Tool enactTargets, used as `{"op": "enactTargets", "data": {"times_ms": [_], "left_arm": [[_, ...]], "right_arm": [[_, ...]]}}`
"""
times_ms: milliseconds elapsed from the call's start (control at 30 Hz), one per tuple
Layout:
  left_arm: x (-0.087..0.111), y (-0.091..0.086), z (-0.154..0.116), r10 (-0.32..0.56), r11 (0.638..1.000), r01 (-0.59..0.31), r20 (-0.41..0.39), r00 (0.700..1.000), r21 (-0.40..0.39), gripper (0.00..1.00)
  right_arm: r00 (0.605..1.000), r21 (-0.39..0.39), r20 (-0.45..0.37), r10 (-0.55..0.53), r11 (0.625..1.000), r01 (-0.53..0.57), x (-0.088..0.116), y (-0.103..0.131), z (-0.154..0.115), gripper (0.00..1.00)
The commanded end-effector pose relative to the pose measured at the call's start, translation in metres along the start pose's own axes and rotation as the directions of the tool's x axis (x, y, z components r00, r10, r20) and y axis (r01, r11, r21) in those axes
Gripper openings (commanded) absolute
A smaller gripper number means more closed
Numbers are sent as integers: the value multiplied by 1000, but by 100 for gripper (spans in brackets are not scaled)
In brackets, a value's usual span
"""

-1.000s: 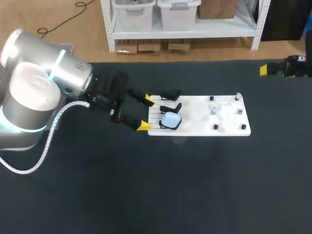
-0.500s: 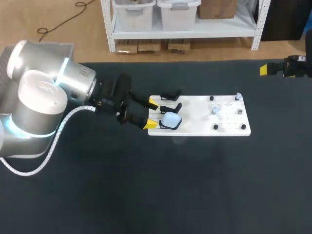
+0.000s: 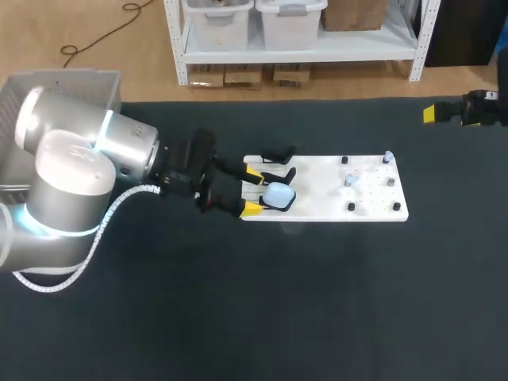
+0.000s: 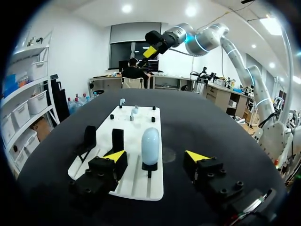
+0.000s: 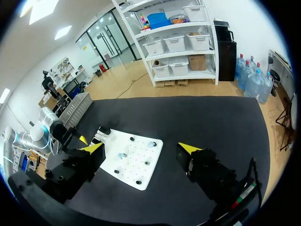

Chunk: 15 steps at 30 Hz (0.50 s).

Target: Pick up each earbud case from the left stands, insert the matching earbuds, close the lid, and place the case in the box.

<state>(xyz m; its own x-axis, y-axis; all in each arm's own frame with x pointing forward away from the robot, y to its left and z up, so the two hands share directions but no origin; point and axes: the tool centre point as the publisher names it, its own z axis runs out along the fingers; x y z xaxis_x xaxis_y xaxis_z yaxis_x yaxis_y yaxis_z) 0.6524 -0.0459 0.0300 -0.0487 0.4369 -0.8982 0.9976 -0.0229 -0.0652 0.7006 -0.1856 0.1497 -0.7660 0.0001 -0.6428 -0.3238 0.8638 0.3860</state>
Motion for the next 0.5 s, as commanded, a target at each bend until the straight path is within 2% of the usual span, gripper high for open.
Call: {"op": "enactTargets", "data": {"times_ms": [33,367,500], "left_arm": [[1,1,7,10,1000,-9,14,1000,-8,77],[2,7,20,18,1000,-18,13,1000,-6,75],[2,9,23,16,1000,-16,9,1000,-3,70]], "right_arm": [[1000,-1,0,0,1000,0,0,0,0,100],[1000,-1,0,0,1000,0,0,0,0,100],[1000,-1,0,0,1000,0,0,0,0,100]]}}
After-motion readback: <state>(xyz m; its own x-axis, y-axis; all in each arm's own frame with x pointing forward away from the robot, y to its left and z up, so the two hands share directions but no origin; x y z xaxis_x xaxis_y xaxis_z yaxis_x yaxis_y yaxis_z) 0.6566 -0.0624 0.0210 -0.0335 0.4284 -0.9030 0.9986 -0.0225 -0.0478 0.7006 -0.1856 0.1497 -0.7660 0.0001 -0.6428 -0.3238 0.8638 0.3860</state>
